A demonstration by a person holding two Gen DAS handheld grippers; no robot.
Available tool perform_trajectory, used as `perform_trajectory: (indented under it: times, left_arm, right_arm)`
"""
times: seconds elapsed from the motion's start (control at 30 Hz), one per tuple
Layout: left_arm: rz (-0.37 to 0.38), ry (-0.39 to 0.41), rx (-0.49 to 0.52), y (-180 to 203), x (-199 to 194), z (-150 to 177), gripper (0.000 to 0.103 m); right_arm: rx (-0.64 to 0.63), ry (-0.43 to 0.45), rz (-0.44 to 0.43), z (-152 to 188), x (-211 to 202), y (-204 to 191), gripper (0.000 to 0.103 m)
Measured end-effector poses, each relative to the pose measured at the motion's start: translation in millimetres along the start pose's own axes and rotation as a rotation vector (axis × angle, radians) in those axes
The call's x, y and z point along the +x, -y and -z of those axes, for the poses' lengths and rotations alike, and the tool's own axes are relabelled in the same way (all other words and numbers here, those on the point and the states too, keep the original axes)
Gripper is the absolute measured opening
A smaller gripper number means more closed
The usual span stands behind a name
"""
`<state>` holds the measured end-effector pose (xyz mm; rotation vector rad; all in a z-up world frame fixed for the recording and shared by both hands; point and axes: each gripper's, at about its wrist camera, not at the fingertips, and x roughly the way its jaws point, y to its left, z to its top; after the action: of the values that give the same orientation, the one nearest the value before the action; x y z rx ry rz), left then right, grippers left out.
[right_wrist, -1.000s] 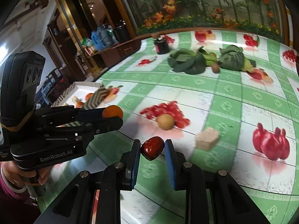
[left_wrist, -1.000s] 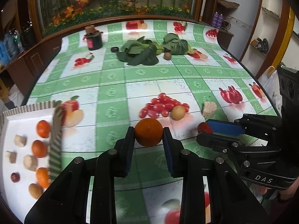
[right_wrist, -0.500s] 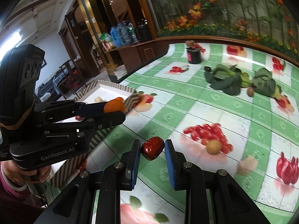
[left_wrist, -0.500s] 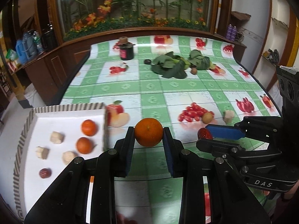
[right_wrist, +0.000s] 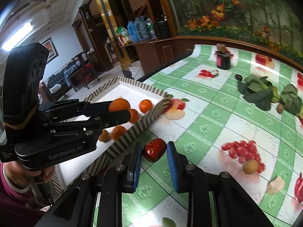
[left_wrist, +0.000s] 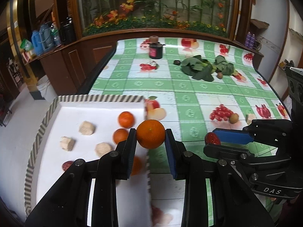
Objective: Organize fruits
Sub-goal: 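Carry the red date and mandarin over the white tray, then open both tools to release the date and mandarin into the tray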
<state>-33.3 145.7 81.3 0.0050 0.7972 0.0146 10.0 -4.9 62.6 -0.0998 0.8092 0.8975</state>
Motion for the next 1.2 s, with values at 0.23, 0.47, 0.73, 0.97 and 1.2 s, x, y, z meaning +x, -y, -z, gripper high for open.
perform_trajectory:
  times: [0.23, 0.47, 0.73, 0.97, 1.2]
  left_arm:
    - [-0.037, 0.002, -0.029, -24.1, -6.8, 6.4, 0.029]
    - [-0.056, -0.018, -0.074, -54.7, -13.4, 18.1, 0.029]
    - [-0.075, -0.081, -0.162, -100.7, -22.9, 46.5, 0.029]
    - [-0.078, -0.137, -0.195, -114.6, -12.8, 67.1, 0.029]
    - [-0.095, -0.165, -0.186, -116.4, -3.2, 69.1, 0.029]
  right_arm:
    - [-0.037, -0.015, -0.032, -9.3, 14.5, -19.9, 0.025]
    - [-0.083, -0.038, -0.070, -14.2, 30.0, -44.6, 0.025]
    - [-0.113, -0.079, -0.145, -13.5, 46.9, -69.1, 0.025]
    - [-0.174, -0.146, -0.192, -6.7, 73.1, -96.9, 0.025]
    - [-0.206, -0.203, -0.171, 0.5, 97.4, -107.1, 0.025]
